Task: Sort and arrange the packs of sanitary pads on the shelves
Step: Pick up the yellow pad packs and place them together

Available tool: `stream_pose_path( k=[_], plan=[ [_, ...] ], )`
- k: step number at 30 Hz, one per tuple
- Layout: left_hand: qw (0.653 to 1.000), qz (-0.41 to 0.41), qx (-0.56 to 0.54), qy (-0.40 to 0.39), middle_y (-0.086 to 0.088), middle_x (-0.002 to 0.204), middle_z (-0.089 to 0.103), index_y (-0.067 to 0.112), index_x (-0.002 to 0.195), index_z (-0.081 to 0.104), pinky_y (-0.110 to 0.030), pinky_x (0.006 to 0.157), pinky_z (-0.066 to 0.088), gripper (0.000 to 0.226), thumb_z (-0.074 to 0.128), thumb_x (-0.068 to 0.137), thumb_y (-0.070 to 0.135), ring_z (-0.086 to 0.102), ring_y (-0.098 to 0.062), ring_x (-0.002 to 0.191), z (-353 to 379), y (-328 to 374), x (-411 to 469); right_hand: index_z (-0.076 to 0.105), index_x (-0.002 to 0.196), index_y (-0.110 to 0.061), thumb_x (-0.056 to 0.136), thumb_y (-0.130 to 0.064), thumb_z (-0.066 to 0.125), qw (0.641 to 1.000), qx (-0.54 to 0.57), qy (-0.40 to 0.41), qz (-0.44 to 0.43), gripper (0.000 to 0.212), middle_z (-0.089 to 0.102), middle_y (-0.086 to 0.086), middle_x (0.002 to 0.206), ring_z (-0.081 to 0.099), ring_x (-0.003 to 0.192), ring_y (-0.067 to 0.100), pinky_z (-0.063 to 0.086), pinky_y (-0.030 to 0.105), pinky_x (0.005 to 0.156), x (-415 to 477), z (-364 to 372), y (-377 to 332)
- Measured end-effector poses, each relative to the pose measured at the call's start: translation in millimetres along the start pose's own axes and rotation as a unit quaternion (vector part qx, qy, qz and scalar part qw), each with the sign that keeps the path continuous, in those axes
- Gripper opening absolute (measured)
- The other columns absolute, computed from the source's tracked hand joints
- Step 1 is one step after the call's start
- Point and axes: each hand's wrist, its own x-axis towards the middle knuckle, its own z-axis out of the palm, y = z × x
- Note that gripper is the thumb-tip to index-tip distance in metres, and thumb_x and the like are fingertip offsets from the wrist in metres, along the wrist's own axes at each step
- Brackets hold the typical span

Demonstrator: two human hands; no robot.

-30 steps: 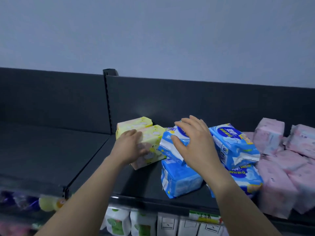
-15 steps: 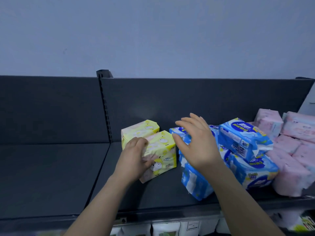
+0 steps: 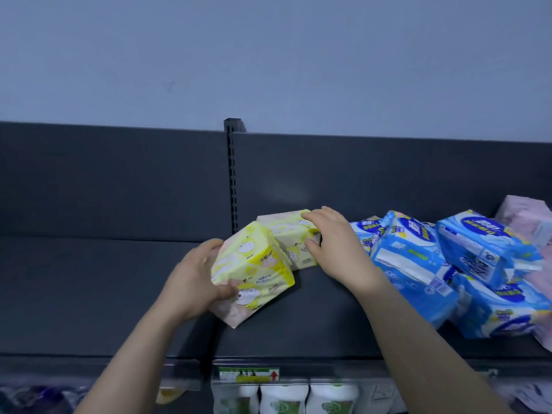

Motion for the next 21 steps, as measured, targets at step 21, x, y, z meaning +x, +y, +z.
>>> stream_pose_path(
  k=[21],
  plan=[
    [0.977, -0.083, -0.014, 0.195, 0.007, 0.138, 0.048, 0.027, 0.142, 0.041, -0.04, 0.092, 0.04, 0.093, 0.088, 0.064, 0.043, 0.039, -0.023, 0.129, -54, -32, 4, 0.045, 0.131, -0.028, 0.051, -0.073, 0.071, 0.958, -0.226, -0.168, 0.05, 0.095, 0.042, 0.002, 0.125, 0.035, 0.114, 0.024, 0.031, 0.036, 0.096, 82, 63, 6]
  ],
)
